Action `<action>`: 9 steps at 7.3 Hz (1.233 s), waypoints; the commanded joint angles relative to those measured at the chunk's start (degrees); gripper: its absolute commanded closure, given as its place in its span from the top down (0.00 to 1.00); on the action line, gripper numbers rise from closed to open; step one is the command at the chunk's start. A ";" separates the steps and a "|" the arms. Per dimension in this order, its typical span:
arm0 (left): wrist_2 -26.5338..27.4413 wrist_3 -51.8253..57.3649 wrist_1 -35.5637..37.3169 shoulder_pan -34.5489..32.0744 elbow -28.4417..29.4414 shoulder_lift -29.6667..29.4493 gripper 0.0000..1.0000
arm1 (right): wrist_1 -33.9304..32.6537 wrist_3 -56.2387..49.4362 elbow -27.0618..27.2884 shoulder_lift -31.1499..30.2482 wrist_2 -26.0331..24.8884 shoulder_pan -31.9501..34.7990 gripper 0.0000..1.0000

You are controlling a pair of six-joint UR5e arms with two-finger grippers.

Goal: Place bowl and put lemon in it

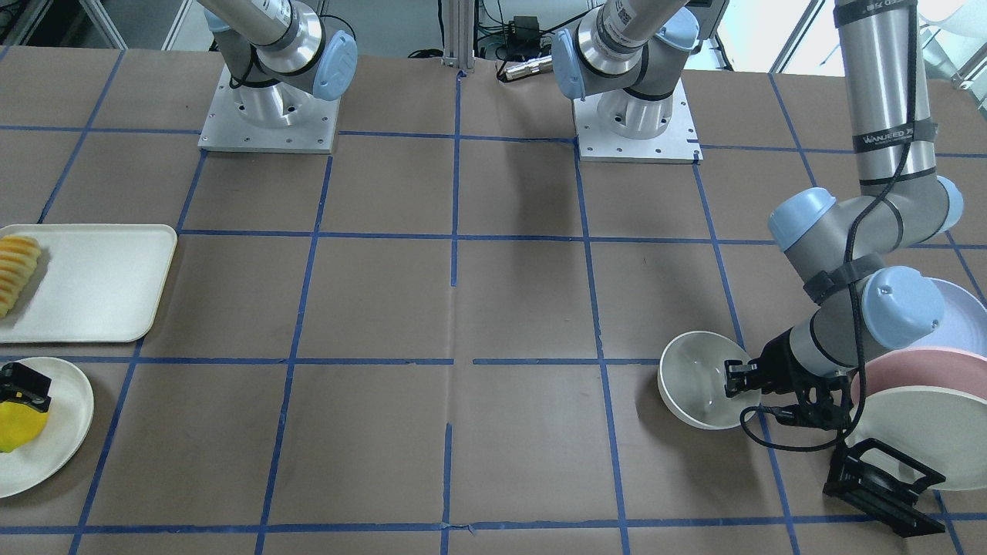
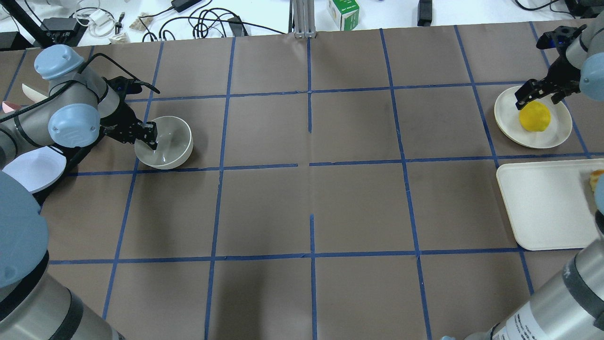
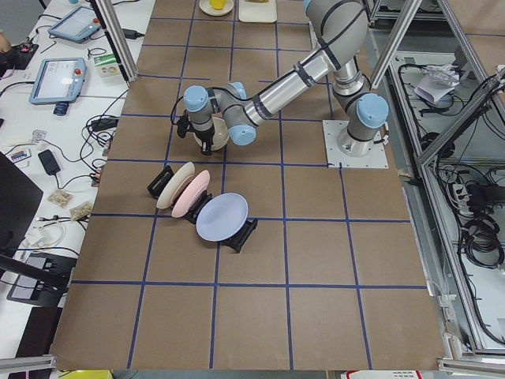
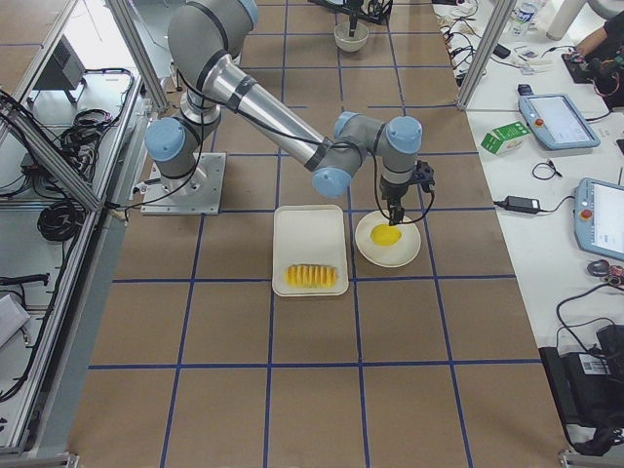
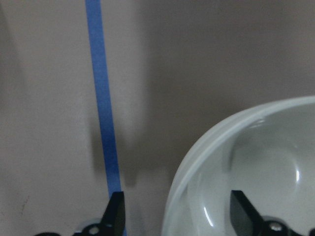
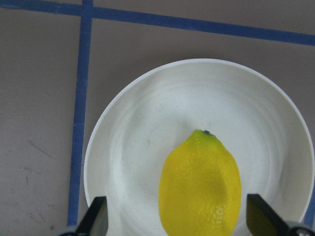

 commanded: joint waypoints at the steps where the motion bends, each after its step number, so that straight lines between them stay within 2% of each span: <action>1: -1.44 -0.86 -1.12 -0.17 0.60 1.18 0.00 | -0.65 -0.25 -0.13 1.93 -0.05 -0.26 1.00; 3: -5.47 -1.65 -4.98 -3.49 1.30 4.69 0.00 | -2.84 -1.56 -0.13 4.04 -0.05 -1.67 1.00; 4: -6.89 -3.48 -5.52 -6.90 1.39 5.84 0.00 | -2.76 -1.13 0.22 4.14 0.04 -1.76 0.92; 5: -7.51 -4.28 -5.61 -10.33 0.79 6.11 0.00 | -2.59 -0.78 0.22 4.14 -0.13 -1.76 0.35; 6: -13.00 -5.07 -4.74 -13.85 0.00 6.03 0.00 | -1.98 -1.21 0.14 3.88 -0.31 -1.76 0.06; 7: -15.93 -11.00 -2.82 -17.97 -0.36 4.89 0.00 | -0.75 -1.13 -0.12 3.35 -1.10 -1.84 0.00; 8: -15.96 -19.84 2.77 -22.62 -0.36 3.84 0.00 | 1.96 -1.22 -0.65 2.21 -3.02 -1.85 0.00; 9: -15.61 -25.15 5.00 -26.15 -0.54 2.70 0.00 | 7.73 -0.61 -0.65 -1.36 -2.78 -1.67 0.00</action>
